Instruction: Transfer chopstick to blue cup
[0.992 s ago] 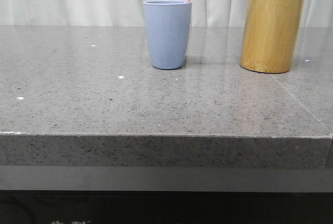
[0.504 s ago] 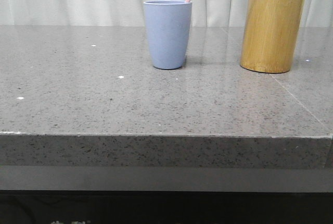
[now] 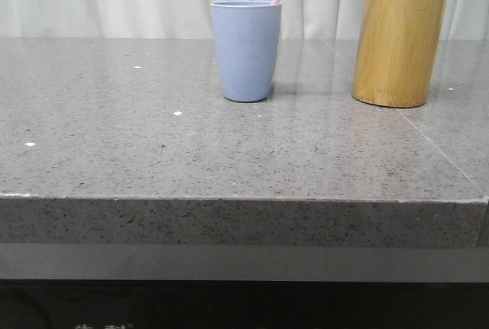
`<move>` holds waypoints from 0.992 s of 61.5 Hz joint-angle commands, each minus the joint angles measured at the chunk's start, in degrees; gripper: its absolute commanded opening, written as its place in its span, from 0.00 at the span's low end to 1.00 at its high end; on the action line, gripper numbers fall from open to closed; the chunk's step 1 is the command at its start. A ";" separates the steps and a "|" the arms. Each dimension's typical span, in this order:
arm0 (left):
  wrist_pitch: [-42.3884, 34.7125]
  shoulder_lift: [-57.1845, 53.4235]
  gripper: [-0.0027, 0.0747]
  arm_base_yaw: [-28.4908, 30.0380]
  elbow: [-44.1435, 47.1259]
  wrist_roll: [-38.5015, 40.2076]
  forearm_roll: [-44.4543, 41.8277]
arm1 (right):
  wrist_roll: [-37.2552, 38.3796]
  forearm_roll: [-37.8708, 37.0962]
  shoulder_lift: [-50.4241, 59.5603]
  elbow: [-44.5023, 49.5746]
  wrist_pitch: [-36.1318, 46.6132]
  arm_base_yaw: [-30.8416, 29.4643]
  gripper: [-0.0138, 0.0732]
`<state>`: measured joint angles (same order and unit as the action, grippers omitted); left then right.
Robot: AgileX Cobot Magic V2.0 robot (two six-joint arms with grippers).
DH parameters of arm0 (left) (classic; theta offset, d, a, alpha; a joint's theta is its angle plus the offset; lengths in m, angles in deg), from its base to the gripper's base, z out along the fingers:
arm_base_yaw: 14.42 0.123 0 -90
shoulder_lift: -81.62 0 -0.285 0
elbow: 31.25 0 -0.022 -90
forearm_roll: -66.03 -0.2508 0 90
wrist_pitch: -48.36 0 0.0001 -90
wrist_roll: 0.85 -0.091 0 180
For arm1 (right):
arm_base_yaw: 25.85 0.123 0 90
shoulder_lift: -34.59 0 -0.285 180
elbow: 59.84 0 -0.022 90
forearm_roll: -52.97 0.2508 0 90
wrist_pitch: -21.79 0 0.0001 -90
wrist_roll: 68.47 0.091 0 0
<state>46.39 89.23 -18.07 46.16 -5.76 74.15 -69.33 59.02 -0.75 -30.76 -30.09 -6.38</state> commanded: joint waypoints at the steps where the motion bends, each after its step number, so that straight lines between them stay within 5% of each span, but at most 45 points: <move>1: -4.03 -1.33 0.01 0.07 0.77 0.04 0.51 | -0.15 0.46 -0.34 -1.35 4.35 -0.08 0.08; 35: -4.03 -1.33 0.01 0.07 0.77 0.04 0.51 | -0.46 -1.76 1.34 0.38 6.38 -1.43 0.08; 61: -4.03 -1.33 0.01 0.07 0.77 0.04 0.51 | -0.46 -2.17 22.97 36.70 42.89 -15.06 0.08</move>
<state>46.57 89.23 -18.07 46.16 -5.76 74.15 -69.33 57.53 19.79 1.77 1.98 -20.38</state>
